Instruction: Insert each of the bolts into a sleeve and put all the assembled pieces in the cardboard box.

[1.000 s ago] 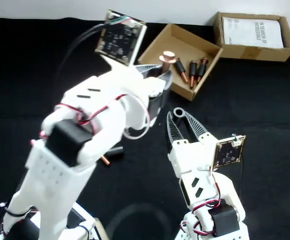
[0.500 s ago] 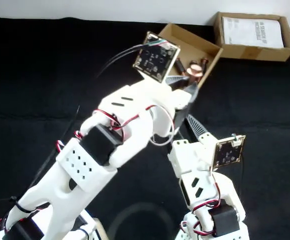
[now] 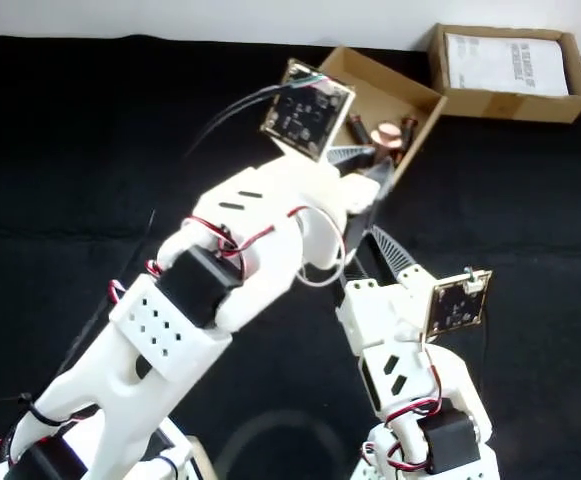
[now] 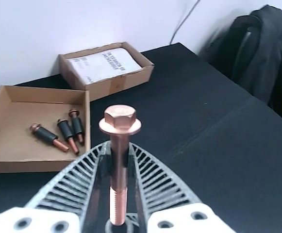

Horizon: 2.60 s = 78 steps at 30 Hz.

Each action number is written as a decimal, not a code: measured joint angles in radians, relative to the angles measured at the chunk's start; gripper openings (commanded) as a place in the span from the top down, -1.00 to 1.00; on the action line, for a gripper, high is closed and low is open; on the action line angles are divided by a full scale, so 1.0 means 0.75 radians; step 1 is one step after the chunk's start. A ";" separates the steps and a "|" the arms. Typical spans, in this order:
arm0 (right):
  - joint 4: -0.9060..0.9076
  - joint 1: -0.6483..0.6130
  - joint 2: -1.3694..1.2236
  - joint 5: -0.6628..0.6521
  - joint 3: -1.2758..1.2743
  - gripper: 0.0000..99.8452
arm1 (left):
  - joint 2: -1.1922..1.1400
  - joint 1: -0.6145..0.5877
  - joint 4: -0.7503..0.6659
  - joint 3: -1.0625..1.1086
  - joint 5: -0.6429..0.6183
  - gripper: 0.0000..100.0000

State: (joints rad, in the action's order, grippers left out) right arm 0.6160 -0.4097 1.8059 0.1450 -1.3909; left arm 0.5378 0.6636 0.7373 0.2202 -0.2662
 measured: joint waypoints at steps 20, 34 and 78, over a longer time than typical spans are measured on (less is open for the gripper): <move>0.000 -0.002 0.000 0.000 -0.035 0.99 | 0.008 0.004 -0.049 0.108 -0.002 0.98; -0.008 -0.002 0.000 0.000 -0.051 0.99 | 0.084 0.018 -0.049 0.155 -0.002 0.98; -0.006 0.045 -0.002 0.000 -0.055 0.99 | 0.293 0.008 -0.182 0.458 0.074 0.98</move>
State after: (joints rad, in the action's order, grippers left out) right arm 0.6114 -0.3759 1.8044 0.1450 -1.4323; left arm 0.7572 0.6697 0.6007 0.5639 -0.2110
